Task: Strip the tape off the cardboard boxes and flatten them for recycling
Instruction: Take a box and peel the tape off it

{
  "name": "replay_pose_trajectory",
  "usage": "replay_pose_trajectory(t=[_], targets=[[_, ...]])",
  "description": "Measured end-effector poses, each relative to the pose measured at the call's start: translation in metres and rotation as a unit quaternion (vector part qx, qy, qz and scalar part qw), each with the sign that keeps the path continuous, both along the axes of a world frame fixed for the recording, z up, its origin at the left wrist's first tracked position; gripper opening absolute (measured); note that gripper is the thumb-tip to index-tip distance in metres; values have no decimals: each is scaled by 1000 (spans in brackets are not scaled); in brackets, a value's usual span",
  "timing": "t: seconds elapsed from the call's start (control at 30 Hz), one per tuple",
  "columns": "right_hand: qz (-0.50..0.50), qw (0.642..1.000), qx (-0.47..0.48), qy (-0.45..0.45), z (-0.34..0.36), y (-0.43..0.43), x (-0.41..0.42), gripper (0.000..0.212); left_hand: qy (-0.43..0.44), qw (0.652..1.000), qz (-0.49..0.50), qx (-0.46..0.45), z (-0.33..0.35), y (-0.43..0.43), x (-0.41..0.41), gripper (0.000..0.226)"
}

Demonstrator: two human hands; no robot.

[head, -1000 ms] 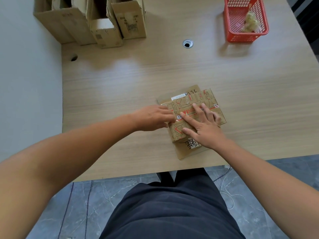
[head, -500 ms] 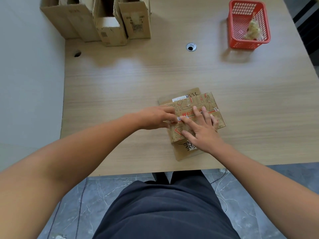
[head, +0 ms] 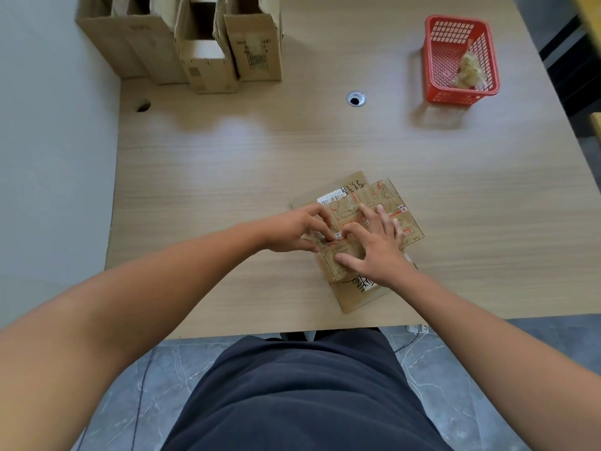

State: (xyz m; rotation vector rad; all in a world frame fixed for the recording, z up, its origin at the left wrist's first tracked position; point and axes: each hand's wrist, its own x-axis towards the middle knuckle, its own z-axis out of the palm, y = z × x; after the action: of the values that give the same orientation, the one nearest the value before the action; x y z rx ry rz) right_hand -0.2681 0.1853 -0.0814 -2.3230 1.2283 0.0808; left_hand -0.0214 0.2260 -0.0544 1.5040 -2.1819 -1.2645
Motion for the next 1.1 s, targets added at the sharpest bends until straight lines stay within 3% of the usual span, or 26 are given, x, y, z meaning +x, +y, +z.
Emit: replay_pose_trajectory(t=[0.5,0.77,1.1], targets=[[50,998,47,1,15,-13,-9,32,71,990,117,18,-11,17,-29,24],[45,997,58,-6,22,-10,-7,22,4,998,61,4,-9,16,-37,21],[44,994,98,4,34,-15,-9,16,22,990,134,30,-5,24,-47,21]])
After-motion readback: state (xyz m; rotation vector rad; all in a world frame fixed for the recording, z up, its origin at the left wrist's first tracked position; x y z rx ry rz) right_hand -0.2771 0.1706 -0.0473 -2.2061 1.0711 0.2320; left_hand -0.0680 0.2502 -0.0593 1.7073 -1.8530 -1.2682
